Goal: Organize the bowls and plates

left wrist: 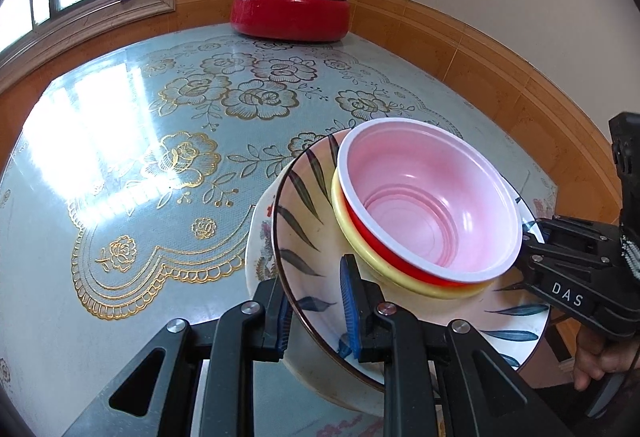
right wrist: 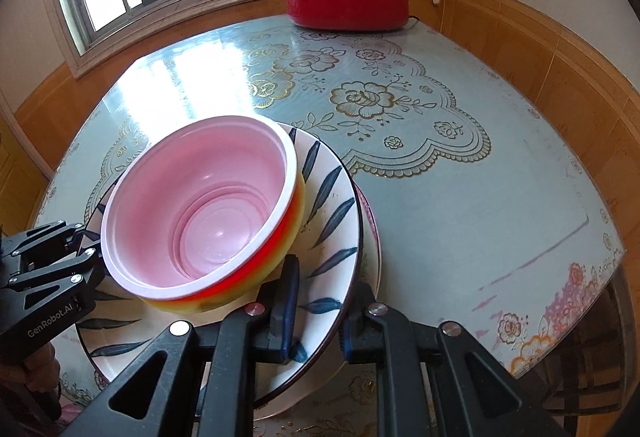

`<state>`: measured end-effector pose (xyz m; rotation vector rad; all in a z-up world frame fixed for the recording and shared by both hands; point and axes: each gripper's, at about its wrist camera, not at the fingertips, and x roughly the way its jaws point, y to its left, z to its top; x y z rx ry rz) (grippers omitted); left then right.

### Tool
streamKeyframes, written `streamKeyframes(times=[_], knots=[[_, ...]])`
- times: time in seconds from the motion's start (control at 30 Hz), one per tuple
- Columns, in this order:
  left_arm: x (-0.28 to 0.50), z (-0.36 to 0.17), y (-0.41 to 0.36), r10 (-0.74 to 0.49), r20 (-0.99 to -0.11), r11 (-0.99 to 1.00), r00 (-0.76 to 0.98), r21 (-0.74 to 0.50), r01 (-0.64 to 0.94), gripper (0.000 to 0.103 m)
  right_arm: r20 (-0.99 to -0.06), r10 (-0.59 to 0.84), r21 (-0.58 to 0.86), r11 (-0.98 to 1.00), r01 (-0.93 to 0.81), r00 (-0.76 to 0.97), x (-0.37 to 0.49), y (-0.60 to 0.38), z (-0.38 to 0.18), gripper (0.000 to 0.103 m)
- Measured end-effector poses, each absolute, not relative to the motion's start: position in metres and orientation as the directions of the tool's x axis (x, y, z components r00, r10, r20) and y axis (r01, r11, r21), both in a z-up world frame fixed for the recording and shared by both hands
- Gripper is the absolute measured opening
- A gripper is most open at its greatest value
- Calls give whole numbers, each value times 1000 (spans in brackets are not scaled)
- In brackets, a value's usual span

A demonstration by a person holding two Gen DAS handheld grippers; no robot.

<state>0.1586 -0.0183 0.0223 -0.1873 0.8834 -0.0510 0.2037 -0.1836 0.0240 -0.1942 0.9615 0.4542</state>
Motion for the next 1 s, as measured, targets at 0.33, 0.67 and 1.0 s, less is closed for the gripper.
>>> streamKeyframes(times=[0.33, 0.67, 1.0], knots=[[153, 26, -14, -73, -747, 987, 661, -149, -60, 21, -815, 295, 53, 895, -443, 498, 199, -176, 17, 17], [148, 25, -17, -78, -741, 991, 667, -133, -31, 21, -808, 235, 14, 924, -381, 540, 190, -176, 21, 17], [142, 25, -20, -129, -736, 987, 665, -163, 12, 28, -793, 273, 111, 944, -310, 545, 174, -191, 28, 20]])
